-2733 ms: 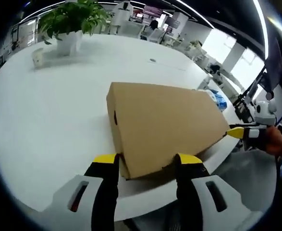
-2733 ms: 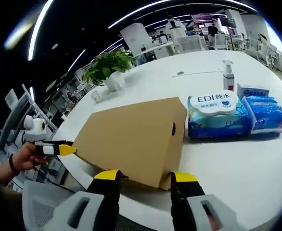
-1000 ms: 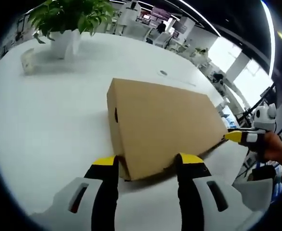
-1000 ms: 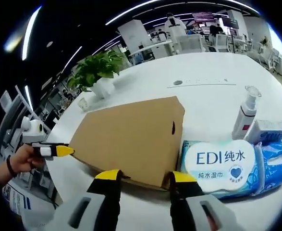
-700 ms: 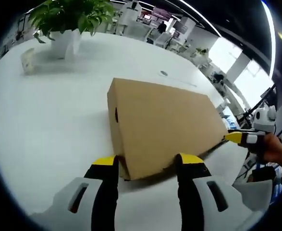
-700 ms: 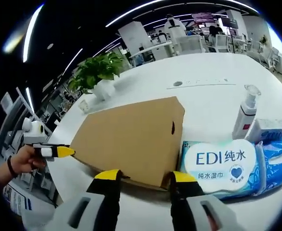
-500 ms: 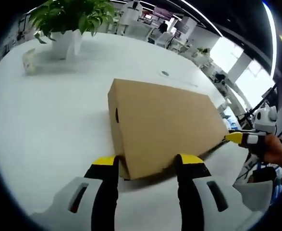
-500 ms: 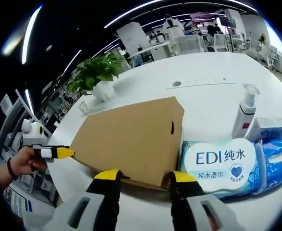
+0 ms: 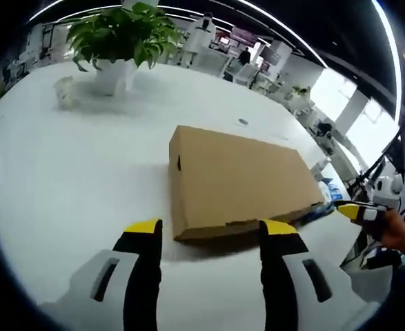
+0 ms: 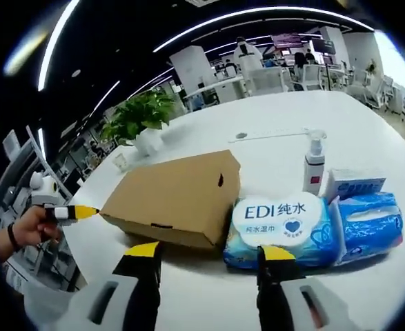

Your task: Operate the shoe box by opening the lid, removing the specified soft item, and placing it in the target area until the item is outside and the box remains undamaged.

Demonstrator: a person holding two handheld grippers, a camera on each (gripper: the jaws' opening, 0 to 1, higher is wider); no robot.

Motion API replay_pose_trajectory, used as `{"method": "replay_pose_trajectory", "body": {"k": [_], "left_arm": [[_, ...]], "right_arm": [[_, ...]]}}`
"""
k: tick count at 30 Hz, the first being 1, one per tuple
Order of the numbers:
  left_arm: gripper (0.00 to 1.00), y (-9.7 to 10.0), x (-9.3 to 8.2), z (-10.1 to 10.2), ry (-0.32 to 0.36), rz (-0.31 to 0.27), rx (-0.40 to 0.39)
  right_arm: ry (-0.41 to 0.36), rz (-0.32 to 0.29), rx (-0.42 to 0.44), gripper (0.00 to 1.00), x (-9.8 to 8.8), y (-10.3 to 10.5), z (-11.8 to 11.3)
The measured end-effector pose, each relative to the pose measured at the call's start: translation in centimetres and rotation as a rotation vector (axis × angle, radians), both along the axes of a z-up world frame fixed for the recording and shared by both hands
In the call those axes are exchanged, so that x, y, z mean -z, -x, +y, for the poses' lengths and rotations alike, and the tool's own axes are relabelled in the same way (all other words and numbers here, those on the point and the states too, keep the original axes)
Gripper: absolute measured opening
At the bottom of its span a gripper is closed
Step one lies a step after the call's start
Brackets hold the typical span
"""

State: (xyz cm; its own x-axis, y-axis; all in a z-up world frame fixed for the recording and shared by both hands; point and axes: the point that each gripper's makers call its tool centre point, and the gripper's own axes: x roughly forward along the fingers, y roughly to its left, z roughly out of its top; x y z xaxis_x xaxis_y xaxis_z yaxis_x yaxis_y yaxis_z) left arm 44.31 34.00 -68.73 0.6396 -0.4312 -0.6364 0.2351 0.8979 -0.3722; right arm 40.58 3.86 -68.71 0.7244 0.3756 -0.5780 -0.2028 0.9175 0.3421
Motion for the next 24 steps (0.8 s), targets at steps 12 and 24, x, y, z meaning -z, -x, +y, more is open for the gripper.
{"method": "replay_pose_trajectory", "body": {"k": [12, 24], "left_arm": [[0.61, 4.2, -0.5, -2.9, -0.038, -0.082, 0.156], [0.62, 6.2, -0.8, -3.3, -0.117, -0.128, 0.244]], "right_arm": [[0.041, -0.046, 0.097, 0.61, -1.5, 4.6, -4.6], [0.147, -0.088, 0.128, 0.67, -3.1, 7.6, -6.5]]}}
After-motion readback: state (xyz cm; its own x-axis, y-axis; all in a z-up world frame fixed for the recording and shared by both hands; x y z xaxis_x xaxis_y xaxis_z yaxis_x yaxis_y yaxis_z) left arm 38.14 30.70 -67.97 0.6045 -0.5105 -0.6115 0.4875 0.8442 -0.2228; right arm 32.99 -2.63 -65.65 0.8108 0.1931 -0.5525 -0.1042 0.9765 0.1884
